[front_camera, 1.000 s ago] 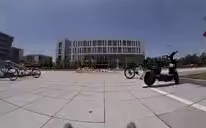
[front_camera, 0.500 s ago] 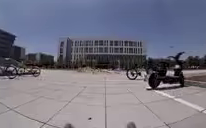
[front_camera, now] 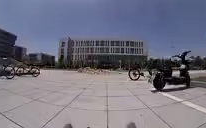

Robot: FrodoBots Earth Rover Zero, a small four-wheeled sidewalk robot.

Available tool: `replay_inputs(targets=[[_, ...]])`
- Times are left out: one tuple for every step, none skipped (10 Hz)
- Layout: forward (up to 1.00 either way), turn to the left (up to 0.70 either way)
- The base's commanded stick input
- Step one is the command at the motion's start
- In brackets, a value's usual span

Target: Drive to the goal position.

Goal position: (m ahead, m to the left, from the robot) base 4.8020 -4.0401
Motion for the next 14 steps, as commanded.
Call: replay_inputs(targets=[[0.45,0.07],[0.45,0.07],[0.45,0.07],[0.45,0.06],[0.45,0.06],[0.45,0.07],[0.45,0.05],[0.45,0.05],[0.45,0.05],[0.45,0.05],[0.45,0.05],[0.45,0.05],[0.45,0.06],[0.45,0.09]])
